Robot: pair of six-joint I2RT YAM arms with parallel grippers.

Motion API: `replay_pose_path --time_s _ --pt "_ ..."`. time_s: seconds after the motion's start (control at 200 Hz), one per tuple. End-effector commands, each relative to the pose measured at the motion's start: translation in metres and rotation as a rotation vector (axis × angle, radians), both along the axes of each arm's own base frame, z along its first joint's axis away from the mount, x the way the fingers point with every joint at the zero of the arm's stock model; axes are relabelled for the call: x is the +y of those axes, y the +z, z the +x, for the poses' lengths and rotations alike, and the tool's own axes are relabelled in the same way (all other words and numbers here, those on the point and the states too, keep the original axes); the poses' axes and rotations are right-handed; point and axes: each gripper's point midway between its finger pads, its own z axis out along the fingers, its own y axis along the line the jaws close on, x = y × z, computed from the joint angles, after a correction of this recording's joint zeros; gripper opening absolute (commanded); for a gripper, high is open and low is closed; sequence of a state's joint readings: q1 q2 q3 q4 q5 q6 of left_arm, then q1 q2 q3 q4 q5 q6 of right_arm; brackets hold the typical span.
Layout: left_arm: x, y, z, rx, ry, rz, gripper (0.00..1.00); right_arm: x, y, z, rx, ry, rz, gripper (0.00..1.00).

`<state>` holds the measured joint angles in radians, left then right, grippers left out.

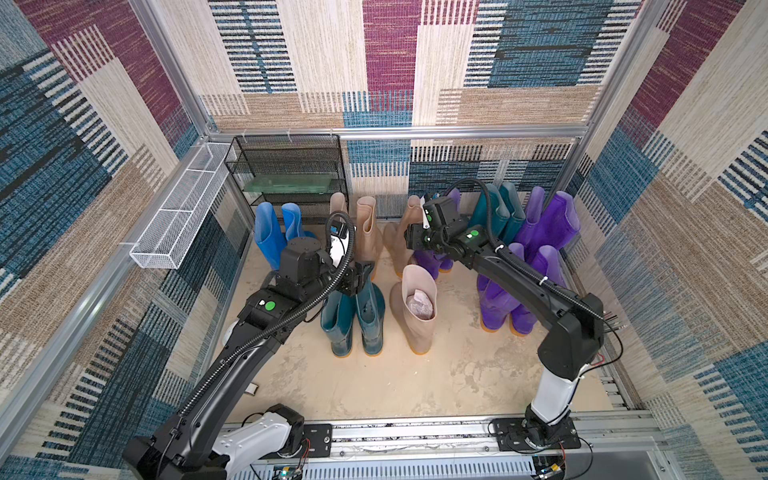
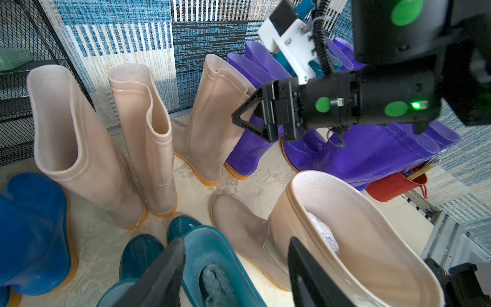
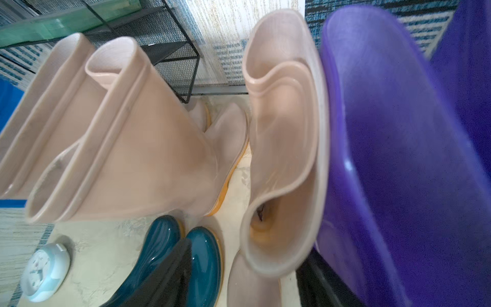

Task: Match and arrange rain boots in pairs
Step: Pick up the rain boot at the center of the board.

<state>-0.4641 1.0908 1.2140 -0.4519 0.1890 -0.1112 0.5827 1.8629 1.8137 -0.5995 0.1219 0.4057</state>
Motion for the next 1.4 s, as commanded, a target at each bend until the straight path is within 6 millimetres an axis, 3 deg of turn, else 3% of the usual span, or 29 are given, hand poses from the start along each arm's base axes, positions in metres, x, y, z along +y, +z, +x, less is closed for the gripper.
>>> replay_pose_path --time_s 0.0,0.065,0.17,0.275,0.546,0.836,1.007,1.202,1.397 --pt "-0.001 0.010 0.003 -0.034 0.002 -0.025 0.64 0.013 -0.001 0.012 0.010 0.019 0.020 0.55" --pt "-0.001 0.010 0.003 -0.036 0.004 -0.022 0.64 0.015 -0.007 0.020 0.013 0.010 -0.002 0.44" --pt "0.001 0.011 0.002 -0.041 0.006 -0.019 0.64 0.019 -0.007 0.025 0.000 0.017 -0.036 0.17" --pt "0.002 0.012 0.002 -0.046 0.010 -0.019 0.64 0.034 0.022 0.017 -0.088 0.084 -0.047 0.00" --pt "0.001 0.012 0.003 -0.042 0.006 -0.029 0.63 0.030 0.130 0.002 -0.368 0.094 0.000 0.00" --pt "0.001 0.014 0.001 -0.052 0.005 -0.034 0.63 0.017 0.215 -0.023 -0.534 0.075 0.052 0.00" --pt "-0.001 0.015 0.000 -0.055 -0.008 -0.042 0.63 0.016 0.267 -0.060 -0.637 0.127 0.079 0.00" --pt "-0.003 0.015 -0.002 -0.060 -0.021 -0.046 0.63 0.013 0.328 -0.119 -0.753 0.209 0.153 0.00" --pt "-0.008 0.020 -0.007 -0.079 -0.064 -0.066 0.63 -0.018 0.357 -0.170 -0.817 0.167 0.139 0.00"
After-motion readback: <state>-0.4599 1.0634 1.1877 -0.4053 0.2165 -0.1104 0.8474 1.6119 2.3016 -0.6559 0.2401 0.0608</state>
